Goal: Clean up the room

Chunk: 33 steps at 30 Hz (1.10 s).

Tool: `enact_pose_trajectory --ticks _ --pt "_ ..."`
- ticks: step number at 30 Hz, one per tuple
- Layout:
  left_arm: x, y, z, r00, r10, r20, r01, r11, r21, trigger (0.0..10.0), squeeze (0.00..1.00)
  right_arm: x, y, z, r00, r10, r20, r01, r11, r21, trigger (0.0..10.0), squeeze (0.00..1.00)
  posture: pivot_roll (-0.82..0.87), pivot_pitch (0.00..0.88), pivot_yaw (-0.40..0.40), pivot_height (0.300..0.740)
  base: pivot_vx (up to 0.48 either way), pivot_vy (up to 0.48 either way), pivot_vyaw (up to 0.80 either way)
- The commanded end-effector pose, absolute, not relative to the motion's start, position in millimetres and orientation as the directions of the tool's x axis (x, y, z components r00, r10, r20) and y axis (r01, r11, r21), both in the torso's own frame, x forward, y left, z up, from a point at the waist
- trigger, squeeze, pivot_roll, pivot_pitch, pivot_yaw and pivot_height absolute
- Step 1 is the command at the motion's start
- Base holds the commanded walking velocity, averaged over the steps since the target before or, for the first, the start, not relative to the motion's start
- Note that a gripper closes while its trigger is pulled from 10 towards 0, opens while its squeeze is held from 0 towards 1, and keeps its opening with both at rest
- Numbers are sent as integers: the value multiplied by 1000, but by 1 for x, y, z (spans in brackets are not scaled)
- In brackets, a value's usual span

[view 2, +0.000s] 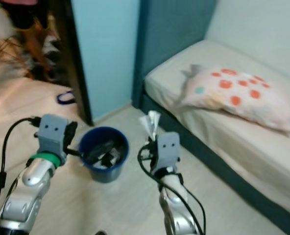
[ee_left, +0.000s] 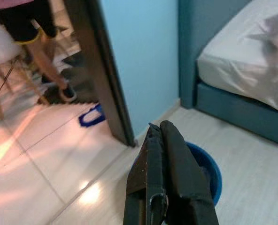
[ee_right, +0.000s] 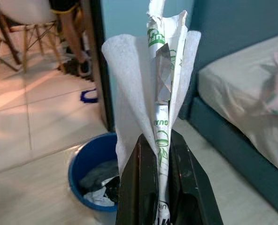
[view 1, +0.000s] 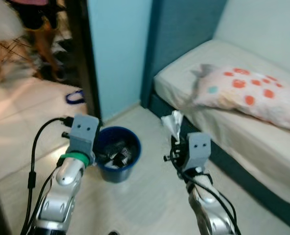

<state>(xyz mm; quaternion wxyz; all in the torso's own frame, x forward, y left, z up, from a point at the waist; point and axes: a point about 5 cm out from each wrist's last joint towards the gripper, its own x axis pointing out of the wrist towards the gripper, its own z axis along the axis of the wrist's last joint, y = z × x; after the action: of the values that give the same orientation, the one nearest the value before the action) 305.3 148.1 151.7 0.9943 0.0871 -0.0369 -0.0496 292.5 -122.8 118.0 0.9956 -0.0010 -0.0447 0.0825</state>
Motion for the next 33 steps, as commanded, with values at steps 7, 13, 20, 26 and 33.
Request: enact_pose_trajectory --ticks 7,13,20,26,33 --pt "305 145 145 993 -107 49 96 979 181 10000 0 290 -129 113 988 139 69 -139 990 -6 10000 0 16 46 -17 740 0 0 794" --pt "306 146 144 994 -99 47 90 980 176 10000 0 291 -134 114 991 105 80 -107 994 17 10000 0 13 45 -16 740 334 219 132" --pt "307 144 145 993 -109 46 99 979 176 10000 0 291 -139 115 993 84 84 -85 996 10 10000 0 7 48 -8 740 394 273 0" --pt "308 143 145 992 -117 47 107 978 179 10000 0 291 -141 115 993 74 87 -75 997 7 10000 0 5 52 -1 740 374 273 0" --pt "313 141 146 988 -150 38 140 970 199 10000 0 294 -143 120 992 44 118 -44 999 -1 10000 0 -3 58 45 740 341 256 0"
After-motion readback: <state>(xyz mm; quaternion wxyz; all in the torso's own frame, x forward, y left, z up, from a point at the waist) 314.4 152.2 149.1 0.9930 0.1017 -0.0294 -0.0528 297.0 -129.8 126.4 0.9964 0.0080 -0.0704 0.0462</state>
